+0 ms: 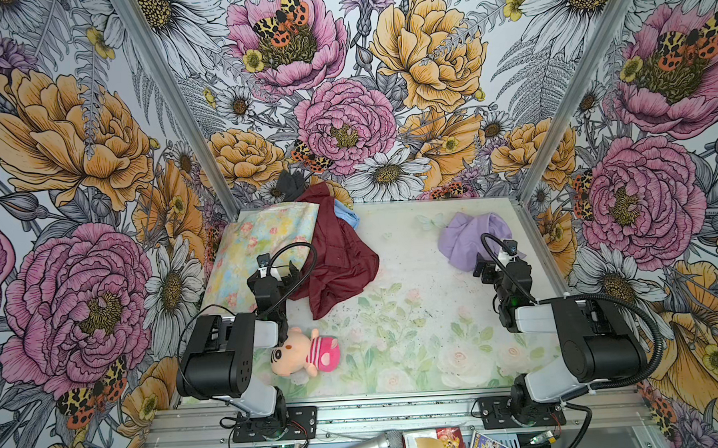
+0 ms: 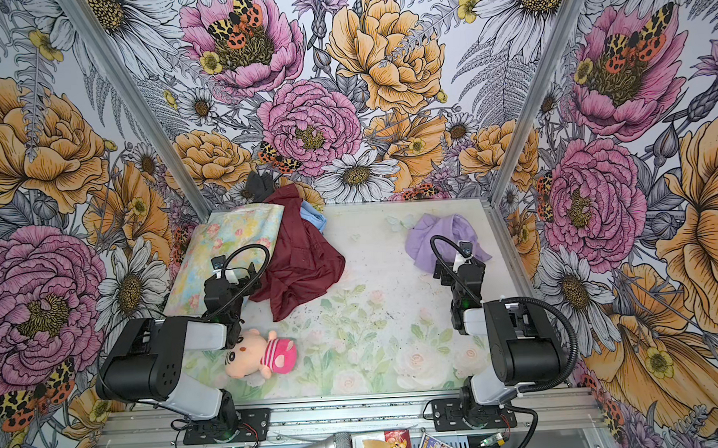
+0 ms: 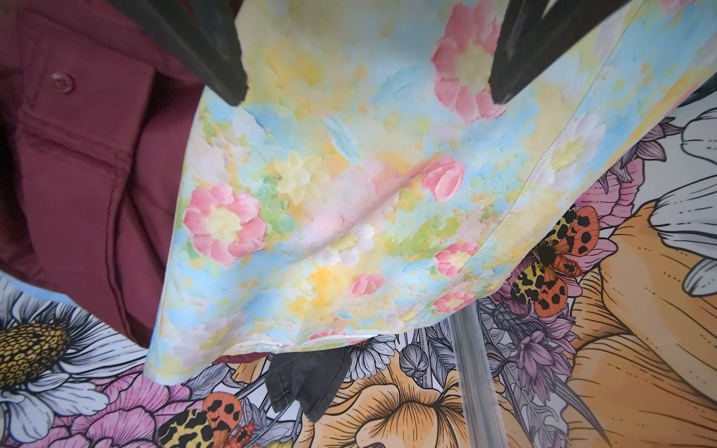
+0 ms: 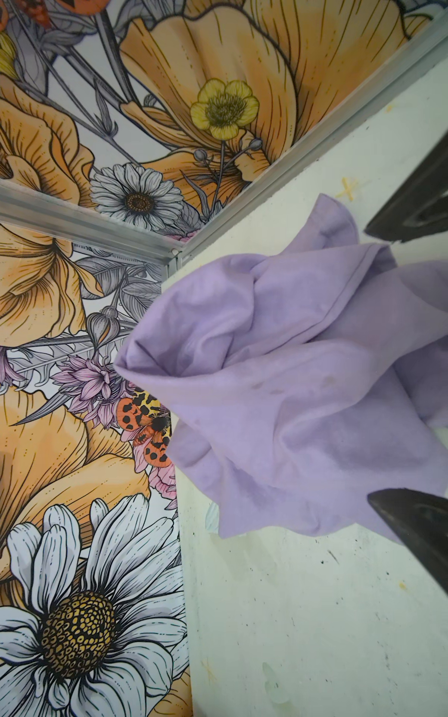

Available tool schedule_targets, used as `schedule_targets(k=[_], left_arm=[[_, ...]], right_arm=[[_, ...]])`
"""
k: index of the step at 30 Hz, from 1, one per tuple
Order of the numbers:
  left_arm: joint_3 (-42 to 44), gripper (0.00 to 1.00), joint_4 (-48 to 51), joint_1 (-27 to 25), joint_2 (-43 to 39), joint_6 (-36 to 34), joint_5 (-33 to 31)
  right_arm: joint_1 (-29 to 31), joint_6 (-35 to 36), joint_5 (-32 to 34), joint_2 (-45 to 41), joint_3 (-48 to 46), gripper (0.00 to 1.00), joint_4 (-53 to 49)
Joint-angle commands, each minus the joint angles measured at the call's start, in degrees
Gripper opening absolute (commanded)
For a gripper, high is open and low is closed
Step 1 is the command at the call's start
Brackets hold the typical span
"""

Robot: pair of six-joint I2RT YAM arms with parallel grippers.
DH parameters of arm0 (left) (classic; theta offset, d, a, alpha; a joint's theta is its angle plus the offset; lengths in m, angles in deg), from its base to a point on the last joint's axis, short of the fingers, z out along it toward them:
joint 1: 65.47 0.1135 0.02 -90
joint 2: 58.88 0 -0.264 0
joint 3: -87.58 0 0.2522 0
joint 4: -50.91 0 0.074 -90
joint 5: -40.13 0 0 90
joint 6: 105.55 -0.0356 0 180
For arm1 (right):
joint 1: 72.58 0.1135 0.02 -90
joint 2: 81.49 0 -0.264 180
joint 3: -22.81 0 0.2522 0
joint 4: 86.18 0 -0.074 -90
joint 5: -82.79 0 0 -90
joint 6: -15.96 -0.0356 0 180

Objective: Pick out a specific cloth from the pile

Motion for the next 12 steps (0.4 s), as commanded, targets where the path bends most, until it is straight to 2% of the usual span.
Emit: schedule_targets(k=[1,12], left_arm=[[-0.3,0.99,-1.8,-0.1,-0.2,-0.7,-0.9],[-0.4,0.99,-1.8,0.0,-0.2,-0.7,-1.0]], right_arm=[[0.3,1.0,-0.9,0.2,0.3,1.00,0.5],[0.7,1.5,-0.7,0.3,0.7,0.99,-0.1]])
